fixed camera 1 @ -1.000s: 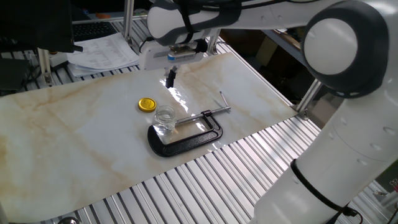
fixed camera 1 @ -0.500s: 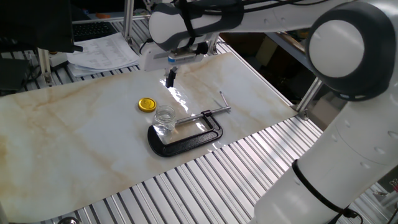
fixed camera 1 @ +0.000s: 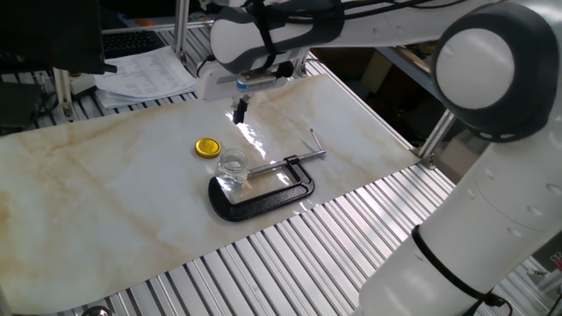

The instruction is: Screw the lid onto the jar

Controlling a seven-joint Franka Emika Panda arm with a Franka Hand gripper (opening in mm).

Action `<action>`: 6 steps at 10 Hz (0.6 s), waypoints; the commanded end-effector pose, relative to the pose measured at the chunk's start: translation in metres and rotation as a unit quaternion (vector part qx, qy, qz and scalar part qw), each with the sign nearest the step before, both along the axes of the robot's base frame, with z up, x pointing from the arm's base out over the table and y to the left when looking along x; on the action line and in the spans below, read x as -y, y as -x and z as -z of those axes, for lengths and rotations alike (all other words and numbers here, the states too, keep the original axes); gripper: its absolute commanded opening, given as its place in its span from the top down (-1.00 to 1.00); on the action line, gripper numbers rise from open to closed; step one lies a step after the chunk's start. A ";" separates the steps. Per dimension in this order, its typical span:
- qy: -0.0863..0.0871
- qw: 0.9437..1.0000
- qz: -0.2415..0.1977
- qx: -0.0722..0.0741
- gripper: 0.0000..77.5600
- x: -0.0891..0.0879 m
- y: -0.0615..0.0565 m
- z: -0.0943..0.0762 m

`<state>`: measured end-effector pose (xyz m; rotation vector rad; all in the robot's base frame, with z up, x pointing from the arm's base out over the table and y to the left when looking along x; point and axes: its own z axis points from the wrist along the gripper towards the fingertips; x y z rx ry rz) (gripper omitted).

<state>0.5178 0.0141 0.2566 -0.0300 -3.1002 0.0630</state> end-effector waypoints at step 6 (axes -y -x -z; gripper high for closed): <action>0.000 1.000 -0.004 0.007 1.00 -0.011 -0.092 0.042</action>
